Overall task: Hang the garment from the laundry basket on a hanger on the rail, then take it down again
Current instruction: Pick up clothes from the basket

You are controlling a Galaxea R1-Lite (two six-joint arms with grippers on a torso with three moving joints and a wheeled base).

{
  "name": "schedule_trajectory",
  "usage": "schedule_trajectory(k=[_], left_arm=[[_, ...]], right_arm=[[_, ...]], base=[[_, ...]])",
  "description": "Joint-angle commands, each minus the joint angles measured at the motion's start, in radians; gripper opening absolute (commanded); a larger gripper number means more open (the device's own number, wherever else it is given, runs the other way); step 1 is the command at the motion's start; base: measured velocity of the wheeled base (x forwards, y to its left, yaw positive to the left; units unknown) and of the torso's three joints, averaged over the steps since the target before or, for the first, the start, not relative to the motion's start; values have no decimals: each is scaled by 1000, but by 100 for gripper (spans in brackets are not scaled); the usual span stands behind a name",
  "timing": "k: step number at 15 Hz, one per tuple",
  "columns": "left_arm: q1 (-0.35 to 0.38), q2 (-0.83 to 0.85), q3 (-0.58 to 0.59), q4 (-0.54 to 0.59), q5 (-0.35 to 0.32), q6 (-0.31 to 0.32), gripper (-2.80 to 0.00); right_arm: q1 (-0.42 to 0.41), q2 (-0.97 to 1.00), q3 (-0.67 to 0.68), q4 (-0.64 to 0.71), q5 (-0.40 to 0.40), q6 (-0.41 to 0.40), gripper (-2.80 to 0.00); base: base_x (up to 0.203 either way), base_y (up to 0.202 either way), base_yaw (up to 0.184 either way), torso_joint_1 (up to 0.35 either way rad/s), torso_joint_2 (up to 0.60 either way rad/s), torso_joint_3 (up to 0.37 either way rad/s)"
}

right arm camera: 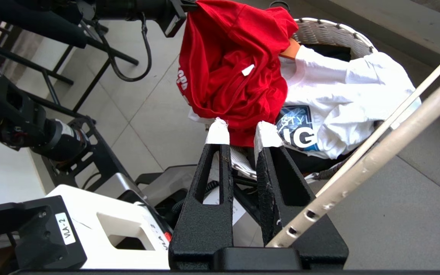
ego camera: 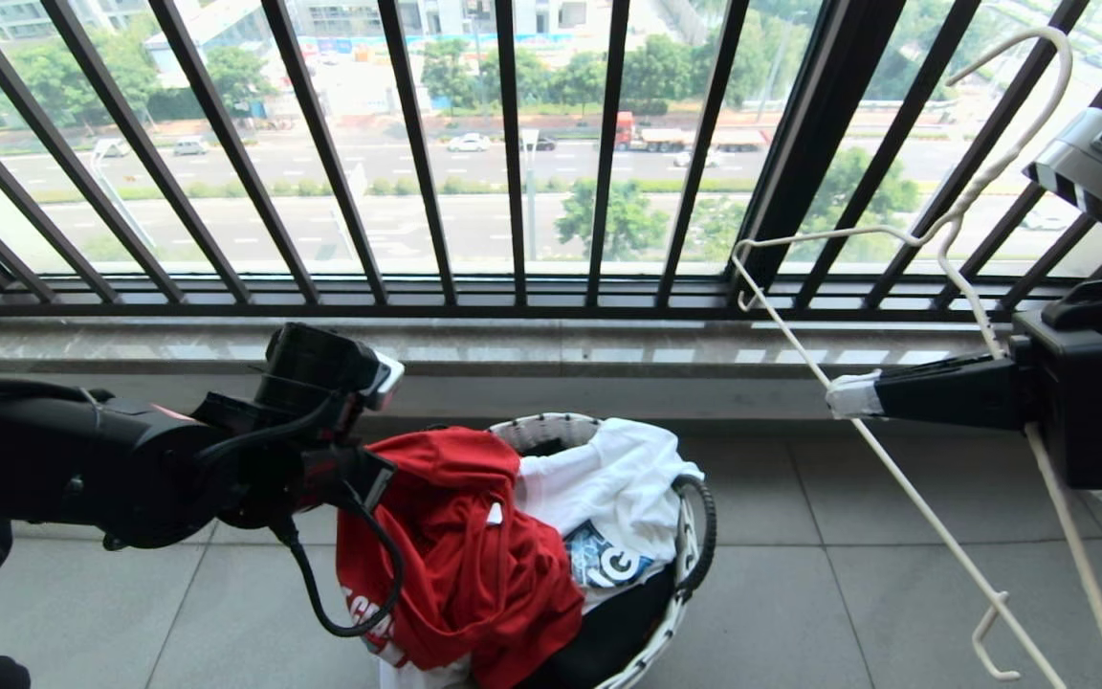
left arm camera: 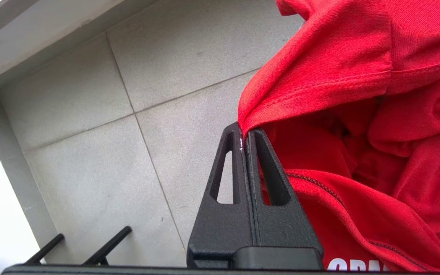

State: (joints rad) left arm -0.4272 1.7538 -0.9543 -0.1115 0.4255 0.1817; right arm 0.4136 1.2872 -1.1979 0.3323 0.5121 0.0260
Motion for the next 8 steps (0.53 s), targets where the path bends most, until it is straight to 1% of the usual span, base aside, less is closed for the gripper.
schedule_trajectory(k=[1,4,5,8], left_arm=[[6,0,48,-4,2,10,-280],[-26,38,86,-8,-2,10,-280],[-31,51,89,-8,-2,11,0],[-73,48,91,0,-4,14,0]], right_arm=[[1,1,0,2,3,0,-280],[1,1,0,2,3,0,-280],[1,1,-2,2,2,0,-280],[1,1,-2,1,2,0,-280]], base=[[0,0,0,0,0,0],[0,0,0,0,0,0],[0,0,0,0,0,0],[0,0,0,0,0,0]])
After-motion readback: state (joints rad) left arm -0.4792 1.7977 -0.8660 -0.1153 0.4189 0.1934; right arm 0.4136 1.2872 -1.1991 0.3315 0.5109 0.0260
